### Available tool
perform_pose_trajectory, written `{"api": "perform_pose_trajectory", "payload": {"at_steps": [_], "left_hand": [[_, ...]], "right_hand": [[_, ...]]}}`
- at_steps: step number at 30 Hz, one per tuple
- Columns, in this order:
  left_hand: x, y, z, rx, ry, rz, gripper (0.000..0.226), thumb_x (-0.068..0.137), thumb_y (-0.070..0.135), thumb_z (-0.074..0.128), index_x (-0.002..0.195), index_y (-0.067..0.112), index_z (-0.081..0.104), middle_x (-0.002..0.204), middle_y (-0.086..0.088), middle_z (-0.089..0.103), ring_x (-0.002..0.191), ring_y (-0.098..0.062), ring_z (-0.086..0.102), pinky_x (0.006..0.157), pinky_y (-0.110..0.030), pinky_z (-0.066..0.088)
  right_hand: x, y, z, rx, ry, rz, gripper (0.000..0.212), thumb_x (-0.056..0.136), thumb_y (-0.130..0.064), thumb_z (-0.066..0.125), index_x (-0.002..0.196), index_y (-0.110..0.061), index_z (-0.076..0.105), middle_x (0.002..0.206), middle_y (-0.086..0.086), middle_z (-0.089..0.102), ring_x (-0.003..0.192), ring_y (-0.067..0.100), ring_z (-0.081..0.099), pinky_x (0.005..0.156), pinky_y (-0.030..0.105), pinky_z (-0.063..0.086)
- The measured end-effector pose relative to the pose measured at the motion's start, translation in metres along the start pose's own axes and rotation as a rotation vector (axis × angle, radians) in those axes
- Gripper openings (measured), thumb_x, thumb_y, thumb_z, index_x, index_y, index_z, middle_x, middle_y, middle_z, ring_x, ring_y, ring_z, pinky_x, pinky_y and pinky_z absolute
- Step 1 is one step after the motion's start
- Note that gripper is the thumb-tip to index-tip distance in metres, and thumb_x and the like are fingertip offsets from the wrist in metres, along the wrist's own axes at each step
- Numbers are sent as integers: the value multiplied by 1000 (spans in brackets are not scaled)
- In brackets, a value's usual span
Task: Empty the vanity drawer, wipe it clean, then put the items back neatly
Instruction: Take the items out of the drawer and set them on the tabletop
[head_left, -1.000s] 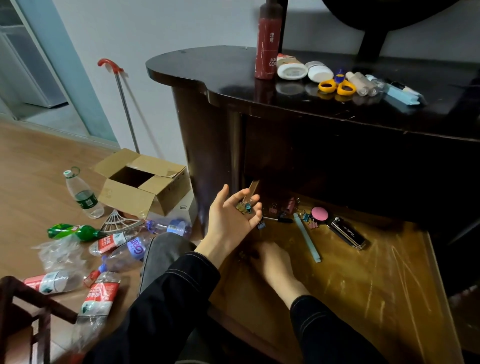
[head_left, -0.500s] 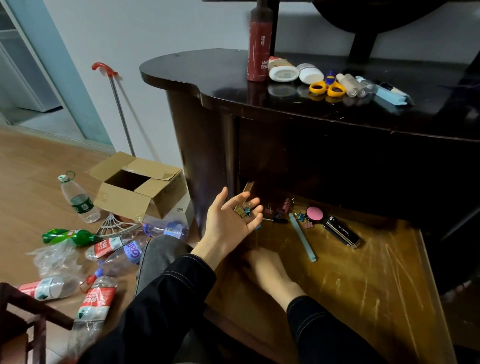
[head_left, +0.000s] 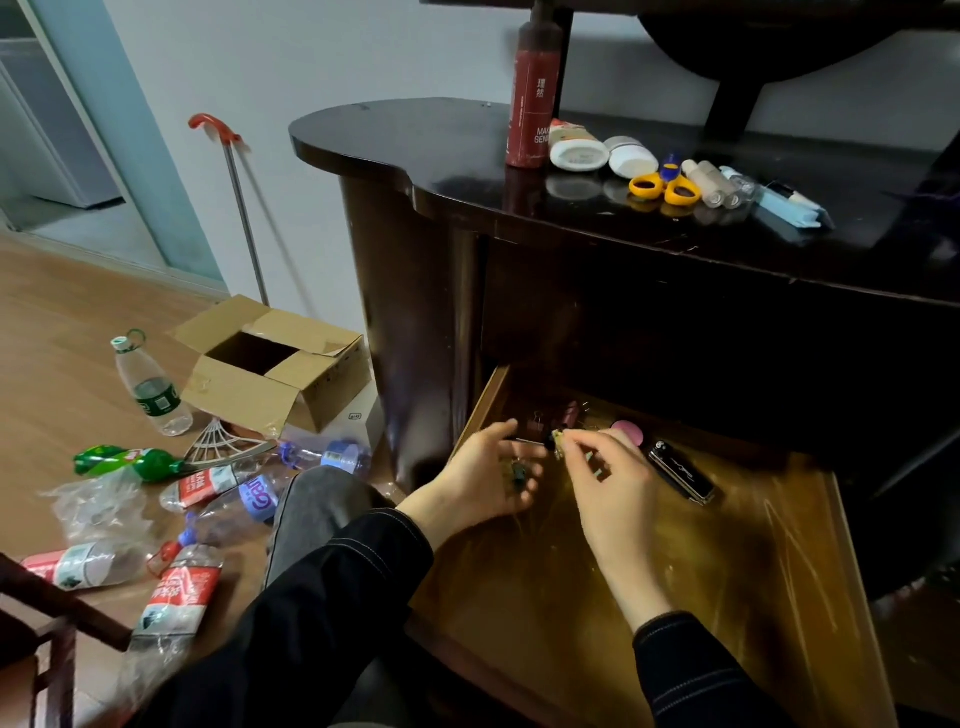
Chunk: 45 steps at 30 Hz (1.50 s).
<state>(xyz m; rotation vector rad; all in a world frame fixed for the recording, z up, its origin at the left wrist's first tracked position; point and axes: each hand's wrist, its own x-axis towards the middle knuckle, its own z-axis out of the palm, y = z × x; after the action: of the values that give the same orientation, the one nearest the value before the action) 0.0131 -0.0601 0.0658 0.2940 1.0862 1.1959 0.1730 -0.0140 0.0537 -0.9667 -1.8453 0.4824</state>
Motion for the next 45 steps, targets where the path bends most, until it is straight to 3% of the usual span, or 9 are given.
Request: {"api": "perform_pose_trajectory", "payload": {"at_steps": [7, 12, 18, 22, 26, 29, 38, 41, 45], "left_hand": [[2, -8, 1, 14, 20, -94, 32, 92, 46, 60, 87, 14, 62, 72, -3, 62, 60, -16, 61, 58, -26, 47], [-5, 0, -1, 75, -67, 55, 23, 95, 30, 60, 80, 13, 60, 71, 0, 50, 49, -7, 37, 35, -15, 23], [-14, 18, -8, -250, 30, 363, 28, 98, 29, 57, 73, 18, 49, 61, 4, 40, 43, -5, 28, 34, -16, 16], [-15, 18, -13, -351, 82, 437, 35, 97, 31, 58, 66, 18, 47, 59, 3, 38, 42, -7, 26, 34, -18, 19], [-10, 19, -11, -325, 75, 429, 41, 100, 37, 56, 64, 19, 47, 58, 2, 37, 39, -7, 31, 33, -17, 17], [-8, 19, -12, -313, 76, 420, 43, 101, 40, 53, 65, 18, 47, 58, 2, 38, 38, -7, 33, 30, -16, 20], [-8, 14, -7, -162, -89, 272, 28, 97, 31, 57, 73, 16, 56, 65, -3, 43, 43, -9, 34, 32, -16, 24], [-8, 7, -2, -10, -145, 84, 25, 99, 29, 51, 81, 12, 54, 67, -3, 46, 45, -9, 37, 34, -15, 22], [-8, -4, 4, 167, -8, -64, 25, 100, 31, 49, 91, 9, 56, 72, -5, 51, 50, -11, 43, 38, -16, 23]], "right_hand": [[-15, -14, 14, 17, -366, -28, 17, 95, -23, 68, 110, -23, 76, 106, -13, 69, 96, 3, 63, 77, 21, 57], [-7, -4, 3, 296, -125, 248, 19, 99, -19, 61, 101, -36, 71, 97, -24, 71, 94, -5, 65, 73, 7, 48], [-4, 40, 19, 151, -400, 562, 21, 101, -20, 57, 116, -33, 62, 122, -3, 65, 98, 16, 66, 83, 38, 60], [4, 52, 50, -45, -577, 500, 40, 101, -22, 57, 140, -29, 52, 114, -4, 67, 60, 4, 58, 49, 21, 47], [19, 51, 87, -268, -693, 288, 48, 101, -19, 54, 146, -31, 43, 151, -3, 43, 121, 19, 59, 82, 29, 53], [26, 48, 108, -402, -780, 256, 52, 102, -18, 52, 151, -29, 37, 165, 1, 21, 136, 27, 50, 94, 36, 51], [-5, 70, 83, -443, -843, 203, 40, 97, -14, 57, 131, -35, 56, 133, -7, 53, 113, 16, 60, 81, 26, 49], [-10, 74, 53, -196, -762, 372, 26, 95, -10, 58, 92, -35, 66, 97, -10, 68, 85, 5, 64, 69, 23, 52], [-2, 59, 8, 143, -529, 591, 22, 92, -7, 68, 91, -29, 71, 89, -5, 73, 82, 9, 70, 65, 20, 54]]}}
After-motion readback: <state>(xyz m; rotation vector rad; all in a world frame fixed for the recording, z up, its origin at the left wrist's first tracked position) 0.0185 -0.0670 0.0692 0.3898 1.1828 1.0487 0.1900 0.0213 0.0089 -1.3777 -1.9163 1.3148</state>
